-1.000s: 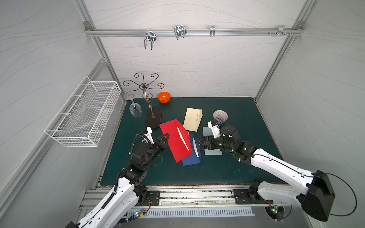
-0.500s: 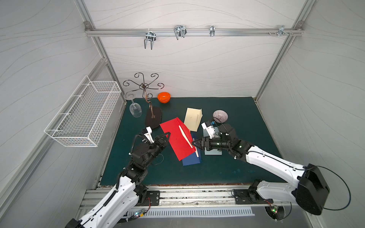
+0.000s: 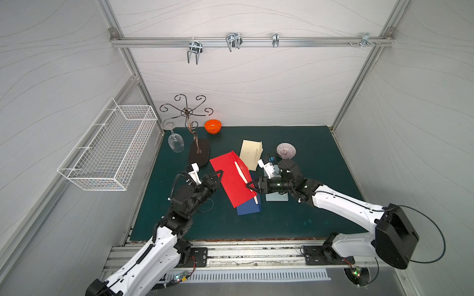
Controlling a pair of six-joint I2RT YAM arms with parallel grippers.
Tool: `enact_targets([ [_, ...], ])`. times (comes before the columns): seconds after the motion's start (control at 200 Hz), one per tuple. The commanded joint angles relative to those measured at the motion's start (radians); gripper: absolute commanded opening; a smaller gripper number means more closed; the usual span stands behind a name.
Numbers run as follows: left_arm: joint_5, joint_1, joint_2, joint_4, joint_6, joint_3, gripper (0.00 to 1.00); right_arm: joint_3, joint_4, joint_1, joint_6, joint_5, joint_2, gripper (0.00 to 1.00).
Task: Open the envelope
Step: Place the envelope at the center of the board.
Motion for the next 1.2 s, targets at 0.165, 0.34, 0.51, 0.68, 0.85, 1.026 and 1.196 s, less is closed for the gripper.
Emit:
enact_targets([
  [0.165,0.014,0.004,0.001,0.085,-0.012,0.021,0.0,-0.013,0.104,-0.058,0.075,-0.101,0.014,0.35],
  [0.34,0.017,0.005,0.008,0.085,-0.012,0.025,0.0,-0.015,0.119,-0.066,0.082,-0.126,0.019,0.27],
  [0.51,0.026,0.005,0.011,0.073,-0.012,0.031,0.0,-0.015,0.108,-0.068,0.078,-0.122,0.023,0.22],
  [0.68,0.028,0.005,0.011,0.073,-0.013,0.035,0.0,-0.012,0.1,-0.072,0.073,-0.122,0.025,0.16],
  [0.85,0.043,0.005,0.014,0.045,0.003,0.054,0.0,-0.01,0.061,-0.08,0.051,-0.101,0.016,0.09],
  [1.026,0.048,0.005,0.02,-0.048,0.027,0.077,0.0,-0.009,0.064,-0.088,0.039,-0.116,0.012,0.05],
  [1.196,0.029,0.005,0.025,-0.09,0.036,0.078,0.02,-0.002,0.059,-0.089,0.027,-0.124,0.011,0.01],
])
